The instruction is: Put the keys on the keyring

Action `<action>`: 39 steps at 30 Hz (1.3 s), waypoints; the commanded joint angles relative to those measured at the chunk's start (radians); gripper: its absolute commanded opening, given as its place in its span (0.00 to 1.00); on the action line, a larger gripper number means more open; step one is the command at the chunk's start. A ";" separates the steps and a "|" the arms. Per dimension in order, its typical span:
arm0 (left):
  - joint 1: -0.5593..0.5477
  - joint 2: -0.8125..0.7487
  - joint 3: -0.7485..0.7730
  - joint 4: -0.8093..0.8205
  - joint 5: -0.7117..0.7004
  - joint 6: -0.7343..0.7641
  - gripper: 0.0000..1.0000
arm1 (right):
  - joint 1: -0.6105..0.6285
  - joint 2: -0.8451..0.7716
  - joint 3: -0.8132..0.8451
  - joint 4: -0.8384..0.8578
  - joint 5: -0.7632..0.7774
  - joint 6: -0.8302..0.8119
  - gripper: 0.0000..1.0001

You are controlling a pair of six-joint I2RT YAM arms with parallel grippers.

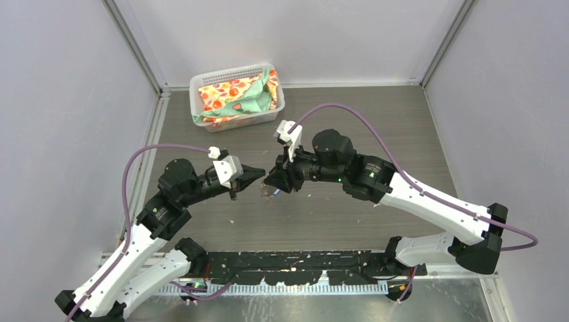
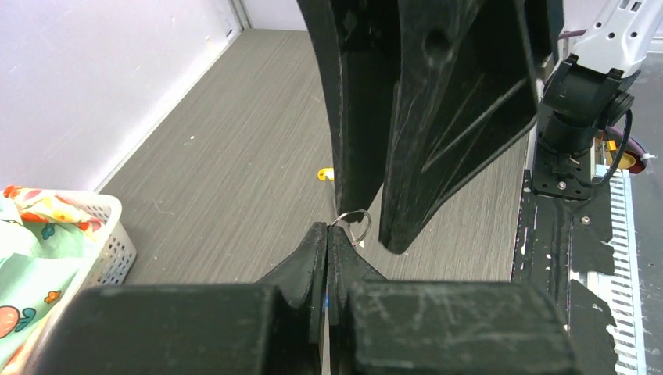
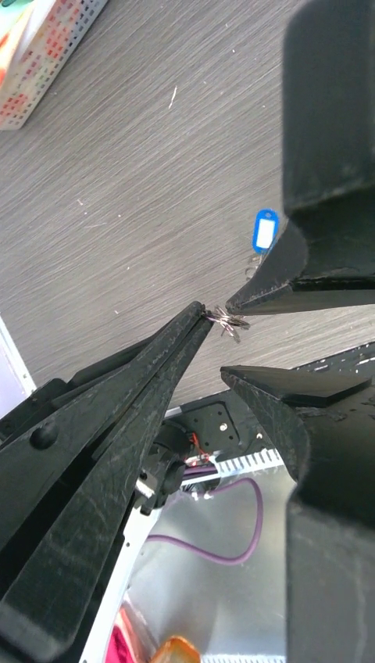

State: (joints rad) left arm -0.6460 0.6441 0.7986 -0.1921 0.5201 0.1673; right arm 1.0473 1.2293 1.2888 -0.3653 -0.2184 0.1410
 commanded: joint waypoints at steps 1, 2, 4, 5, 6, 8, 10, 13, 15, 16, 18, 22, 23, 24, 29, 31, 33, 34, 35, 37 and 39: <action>0.000 -0.003 0.039 0.062 0.000 -0.018 0.00 | 0.027 0.019 0.037 0.014 0.080 -0.038 0.36; 0.000 -0.004 0.039 0.063 0.003 -0.019 0.00 | 0.033 0.020 0.038 0.015 0.095 -0.044 0.35; 0.000 -0.004 0.038 0.062 0.007 -0.020 0.00 | 0.042 0.024 0.042 0.015 0.128 -0.052 0.31; -0.001 -0.006 0.036 0.064 0.009 -0.019 0.00 | 0.046 0.025 0.043 0.013 0.140 -0.057 0.29; -0.001 -0.008 0.035 0.065 0.010 -0.017 0.01 | 0.052 0.025 0.042 0.013 0.157 -0.060 0.26; 0.000 -0.013 0.033 0.065 0.021 -0.012 0.00 | 0.056 0.017 0.035 0.023 0.181 -0.065 0.19; -0.001 -0.017 0.030 0.065 0.033 -0.009 0.01 | 0.060 0.002 0.020 0.041 0.192 -0.069 0.14; -0.001 -0.020 0.027 0.063 0.047 -0.009 0.01 | 0.061 -0.012 0.008 0.049 0.209 -0.073 0.07; -0.001 -0.020 0.024 0.063 0.050 -0.009 0.01 | 0.062 -0.020 0.003 0.049 0.211 -0.077 0.02; -0.001 -0.018 0.024 0.063 0.052 -0.009 0.00 | 0.063 -0.024 0.000 0.050 0.207 -0.079 0.01; -0.001 -0.018 0.025 0.065 0.069 -0.019 0.00 | 0.063 -0.038 -0.012 0.063 0.192 -0.088 0.01; -0.001 -0.023 0.035 0.085 0.122 -0.068 0.11 | 0.064 -0.110 -0.092 0.137 0.145 -0.134 0.01; 0.000 -0.027 0.038 0.093 0.144 -0.077 0.20 | 0.064 -0.134 -0.117 0.160 0.132 -0.148 0.01; 0.000 -0.031 0.041 0.097 0.164 -0.083 0.30 | 0.063 -0.158 -0.140 0.183 0.115 -0.171 0.01; -0.001 -0.046 0.080 0.070 0.204 -0.084 0.49 | 0.064 -0.256 -0.183 0.223 0.035 -0.198 0.01; 0.000 -0.041 0.100 0.043 0.211 -0.098 0.50 | 0.063 -0.283 -0.194 0.238 0.009 -0.201 0.01; 0.000 -0.031 0.105 0.040 0.224 -0.144 0.47 | 0.064 -0.308 -0.213 0.278 -0.022 -0.194 0.01; 0.000 -0.027 0.102 0.049 0.233 -0.186 0.43 | 0.064 -0.317 -0.222 0.303 -0.042 -0.187 0.01; -0.001 -0.019 0.098 0.063 0.243 -0.225 0.40 | 0.064 -0.323 -0.230 0.328 -0.060 -0.179 0.01; 0.000 -0.002 0.099 0.098 0.272 -0.292 0.35 | 0.063 -0.323 -0.232 0.358 -0.100 -0.166 0.01; 0.000 0.021 0.109 0.140 0.315 -0.343 0.33 | 0.064 -0.314 -0.221 0.361 -0.136 -0.151 0.01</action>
State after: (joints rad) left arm -0.6460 0.6243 0.8780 -0.1360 0.7498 -0.0288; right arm 1.1107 0.9115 1.0565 -0.1287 -0.2516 -0.0296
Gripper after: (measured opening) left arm 0.349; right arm 0.028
